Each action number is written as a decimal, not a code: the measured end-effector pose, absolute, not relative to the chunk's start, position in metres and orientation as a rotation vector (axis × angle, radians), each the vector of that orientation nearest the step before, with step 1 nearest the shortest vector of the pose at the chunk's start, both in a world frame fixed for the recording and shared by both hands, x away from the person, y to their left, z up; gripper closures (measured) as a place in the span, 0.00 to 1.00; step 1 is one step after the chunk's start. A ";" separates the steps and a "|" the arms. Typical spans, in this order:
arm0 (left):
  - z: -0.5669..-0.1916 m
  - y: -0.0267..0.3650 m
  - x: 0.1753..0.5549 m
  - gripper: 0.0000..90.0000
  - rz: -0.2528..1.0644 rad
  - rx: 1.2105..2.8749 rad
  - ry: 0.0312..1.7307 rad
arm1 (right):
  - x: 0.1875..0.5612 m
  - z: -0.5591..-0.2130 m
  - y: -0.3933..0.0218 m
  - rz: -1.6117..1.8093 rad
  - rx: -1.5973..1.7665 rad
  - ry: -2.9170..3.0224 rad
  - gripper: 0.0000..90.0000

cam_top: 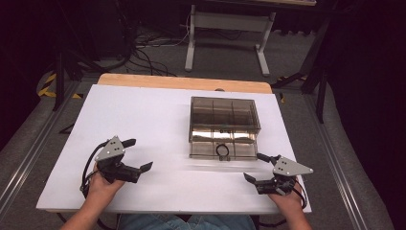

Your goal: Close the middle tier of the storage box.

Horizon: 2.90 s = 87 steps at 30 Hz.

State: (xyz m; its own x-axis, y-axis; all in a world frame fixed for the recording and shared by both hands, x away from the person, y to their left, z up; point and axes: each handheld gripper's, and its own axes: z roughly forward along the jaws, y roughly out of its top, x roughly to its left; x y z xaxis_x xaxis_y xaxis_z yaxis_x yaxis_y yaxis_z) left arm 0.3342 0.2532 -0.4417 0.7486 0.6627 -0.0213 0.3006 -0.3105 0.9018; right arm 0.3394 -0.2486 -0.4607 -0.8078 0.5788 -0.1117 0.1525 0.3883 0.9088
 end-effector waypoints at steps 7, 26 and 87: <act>-0.445 0.256 0.334 0.01 0.454 1.881 0.761 | 0.340 -0.455 -0.243 1.353 0.649 2.236 0.40; -0.453 0.265 0.338 0.01 0.511 1.826 0.826 | 0.350 -0.454 -0.211 1.116 0.695 2.324 1.00; -0.455 0.267 0.337 0.01 0.516 1.826 0.827 | 0.373 -0.467 -0.180 1.049 0.723 2.417 1.00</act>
State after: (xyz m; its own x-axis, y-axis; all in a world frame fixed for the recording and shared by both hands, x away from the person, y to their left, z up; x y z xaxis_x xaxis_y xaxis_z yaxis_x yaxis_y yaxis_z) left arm 0.3366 0.2669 -0.4548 0.6717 0.7404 -0.0254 0.3024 -0.2428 0.9218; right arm 0.3726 -0.1799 -0.4669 -0.7833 0.6015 -0.1572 0.2959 0.5831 0.7566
